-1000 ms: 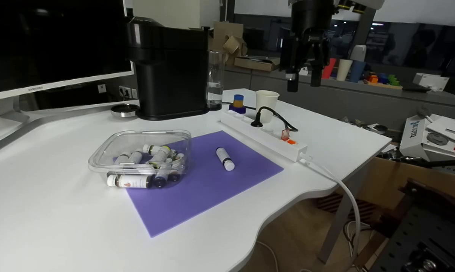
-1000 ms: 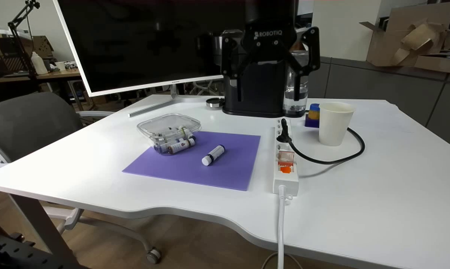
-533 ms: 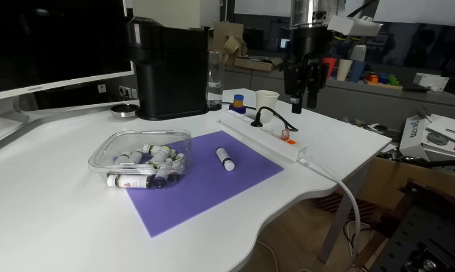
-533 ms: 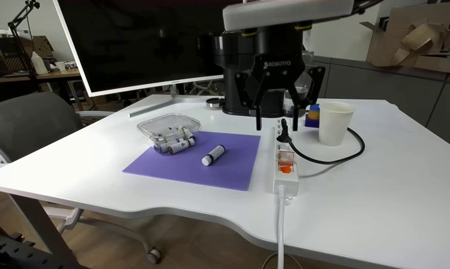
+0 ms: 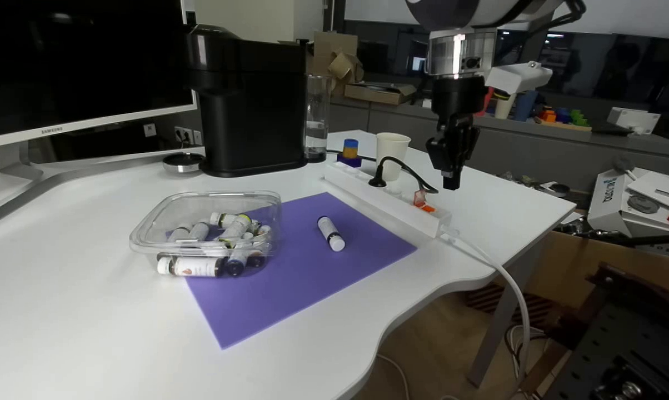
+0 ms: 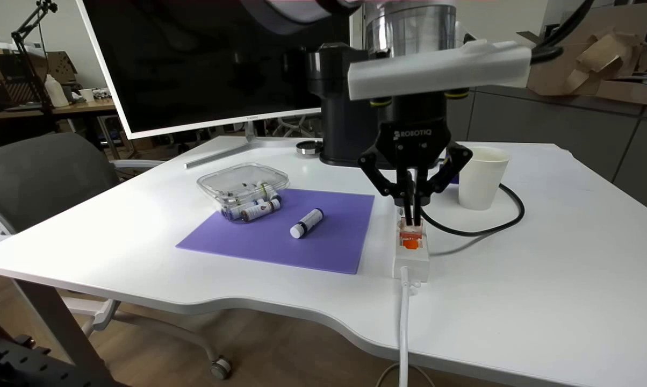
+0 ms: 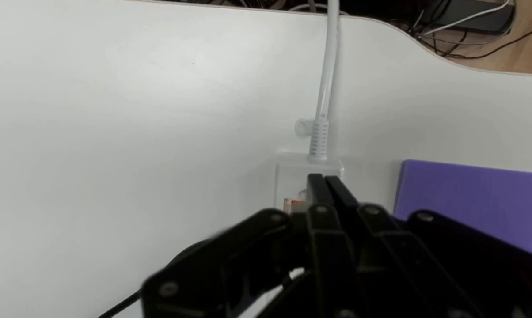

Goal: Turn on the extension cable

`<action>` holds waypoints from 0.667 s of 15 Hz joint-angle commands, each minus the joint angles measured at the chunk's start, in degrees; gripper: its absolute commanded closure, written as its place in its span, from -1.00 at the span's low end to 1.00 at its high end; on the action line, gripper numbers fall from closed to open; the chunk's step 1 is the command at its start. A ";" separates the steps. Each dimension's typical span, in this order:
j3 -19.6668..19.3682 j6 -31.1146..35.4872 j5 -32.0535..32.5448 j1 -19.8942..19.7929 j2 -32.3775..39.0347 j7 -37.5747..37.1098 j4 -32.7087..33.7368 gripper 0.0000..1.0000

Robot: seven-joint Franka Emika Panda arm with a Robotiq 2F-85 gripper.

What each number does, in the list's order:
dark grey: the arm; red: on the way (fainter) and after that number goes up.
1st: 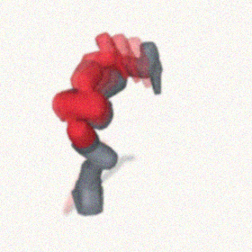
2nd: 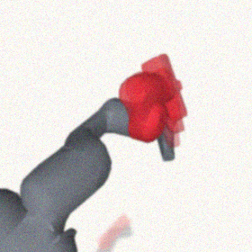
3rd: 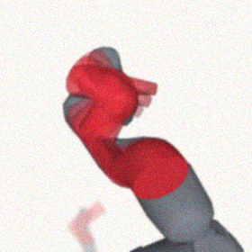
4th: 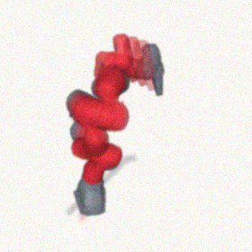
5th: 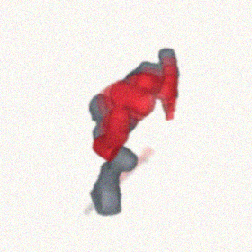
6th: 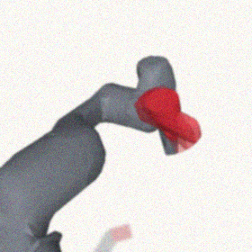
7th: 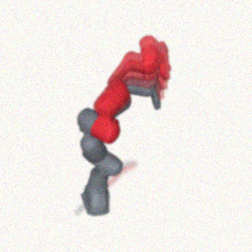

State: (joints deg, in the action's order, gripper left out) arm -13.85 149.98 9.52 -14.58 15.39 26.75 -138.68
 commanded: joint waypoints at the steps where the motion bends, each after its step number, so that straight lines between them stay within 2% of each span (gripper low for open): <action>1: 1.27 1.56 0.85 -1.53 3.53 1.00 2.63 1.00; 10: 3.82 2.57 0.78 -2.87 9.24 1.40 7.91 1.00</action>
State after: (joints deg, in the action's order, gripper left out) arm -11.20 152.55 9.91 -16.23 22.78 27.53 -133.34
